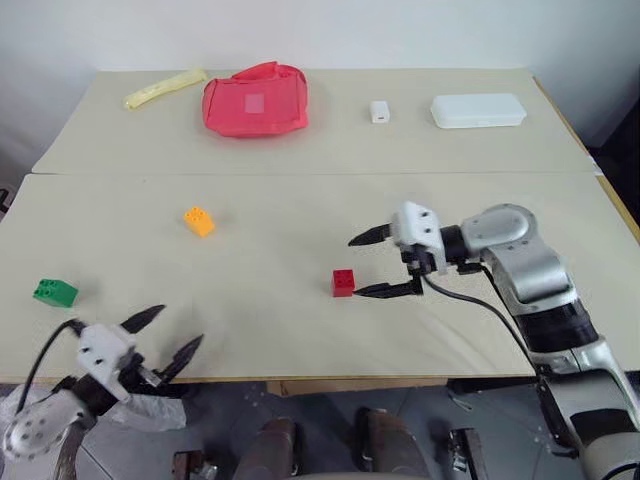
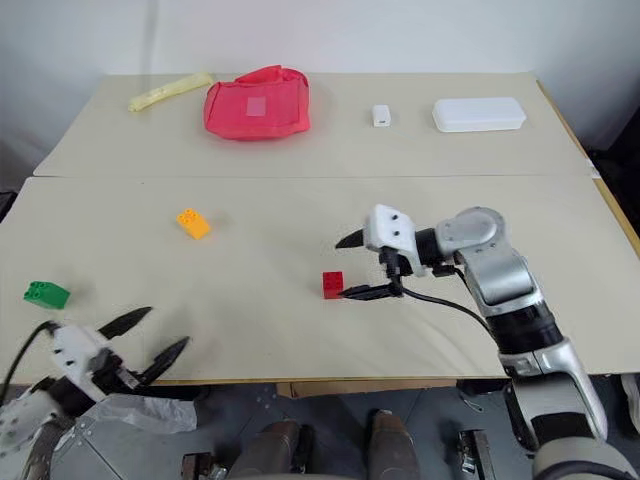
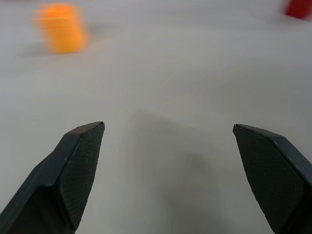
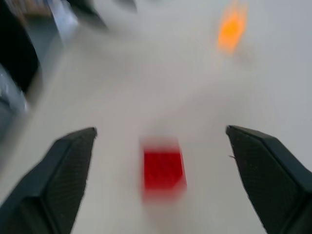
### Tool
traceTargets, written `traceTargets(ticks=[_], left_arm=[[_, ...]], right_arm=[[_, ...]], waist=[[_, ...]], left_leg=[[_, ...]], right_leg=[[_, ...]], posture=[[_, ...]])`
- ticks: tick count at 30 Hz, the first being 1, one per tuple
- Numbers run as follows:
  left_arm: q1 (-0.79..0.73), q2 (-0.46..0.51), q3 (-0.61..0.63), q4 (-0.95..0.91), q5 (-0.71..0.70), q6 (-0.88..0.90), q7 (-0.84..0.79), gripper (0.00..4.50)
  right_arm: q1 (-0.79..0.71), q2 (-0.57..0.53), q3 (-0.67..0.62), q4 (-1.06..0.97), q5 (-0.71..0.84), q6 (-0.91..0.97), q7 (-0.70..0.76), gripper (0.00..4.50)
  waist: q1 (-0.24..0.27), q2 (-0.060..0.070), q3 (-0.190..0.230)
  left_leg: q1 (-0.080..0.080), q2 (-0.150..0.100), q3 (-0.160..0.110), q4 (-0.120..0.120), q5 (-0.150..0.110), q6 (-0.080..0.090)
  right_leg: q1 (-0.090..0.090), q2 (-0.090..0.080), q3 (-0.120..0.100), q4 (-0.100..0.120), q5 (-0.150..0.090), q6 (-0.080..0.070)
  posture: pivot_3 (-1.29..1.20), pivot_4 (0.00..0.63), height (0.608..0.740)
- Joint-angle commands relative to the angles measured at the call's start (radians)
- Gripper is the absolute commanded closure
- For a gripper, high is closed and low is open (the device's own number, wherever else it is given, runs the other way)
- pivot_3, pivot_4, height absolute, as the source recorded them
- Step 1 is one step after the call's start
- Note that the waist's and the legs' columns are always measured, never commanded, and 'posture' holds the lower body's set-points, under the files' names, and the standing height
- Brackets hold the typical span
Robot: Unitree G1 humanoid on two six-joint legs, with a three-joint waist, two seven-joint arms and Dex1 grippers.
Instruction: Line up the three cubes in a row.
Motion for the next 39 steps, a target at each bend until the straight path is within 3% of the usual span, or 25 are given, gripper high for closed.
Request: traceTargets(ticks=[1,7,12,20,27,34,37,39], left_arm=[[0.063,-0.052,0.105,-0.02,-0.014,-0.041,0.075,0.0],[0.104,-0.179,0.239,0.051,-0.101,-0.04,0.2,0.0],[0.092,-0.154,0.37,0.187,-0.241,0.017,0.211,0.0],[-0.009,0.0,0.374,0.302,-0.203,0.014,0.186,0.0],[-0.236,0.266,0.264,0.461,-0.136,0.139,0.114,0.0],[-0.361,0.363,0.179,0.623,-0.074,0.205,0.058,0.0],[-0.388,0.37,0.164,0.654,-0.067,0.217,0.037,0.58],[-0.385,0.366,0.159,0.657,-0.056,0.204,0.024,1.22]], right_arm=[[0.074,0.044,-0.122,-0.058,0.146,-0.078,-0.007,0.05],[0.231,0.072,-0.12,-0.089,0.128,-0.3,0.02,0.05],[0.275,0.035,-0.13,-0.043,0.13,-0.328,0.031,0.05],[0.266,0.017,-0.1,-0.007,0.106,-0.39,0.034,0.05],[0.269,0.029,-0.045,-0.013,0.089,-0.415,0.034,0.05],[0.288,0.029,-0.022,-0.04,0.087,-0.42,0.015,0.05],[0.294,0.025,-0.021,-0.045,0.086,-0.425,0.01,0.0],[0.297,0.026,-0.03,-0.047,0.081,-0.432,-0.008,0.0]], waist=[[0.0,-0.002,0.0],[0.002,-0.003,0.0],[0.001,-0.004,-0.001],[0.005,-0.006,-0.002],[-0.002,-0.007,-0.002],[-0.021,-0.007,-0.002],[-0.022,-0.007,-0.002],[-0.022,-0.007,-0.002]], left_leg=[[0.0,0.0,0.0,0.0,0.0,0.0],[0.001,0.0,0.001,0.0,0.0,0.0],[0.002,0.0,0.001,0.001,0.0,0.0],[0.003,0.0,0.0,0.001,0.0,0.0],[0.003,0.0,0.0,0.001,0.0,-0.001],[0.002,-0.001,0.002,-0.001,0.0,0.0],[0.002,-0.001,0.002,0.0,0.0,0.0],[0.002,-0.001,0.002,0.0,0.0,0.0]], right_leg=[[0.0,0.0,0.0,0.0,0.0,0.0],[0.001,0.0,0.001,-0.001,0.0,0.0],[0.001,0.0,0.001,0.0,0.0,0.0],[0.002,-0.001,0.001,0.0,0.0,0.0],[0.001,-0.001,0.0,0.002,0.0,-0.001],[-0.002,-0.001,0.0,0.008,0.0,-0.001],[-0.002,-0.001,0.0,0.009,0.0,-0.001],[-0.002,-0.001,0.0,0.009,0.0,-0.001]], posture=[[0.0,0.15,0.74],[0.0,0.15,0.74],[0.0,0.15,0.74],[0.0,0.15,0.74],[0.0,0.15,0.74],[0.0,0.15,0.74],[0.0,0.15,0.74],[0.0,0.15,0.74]])
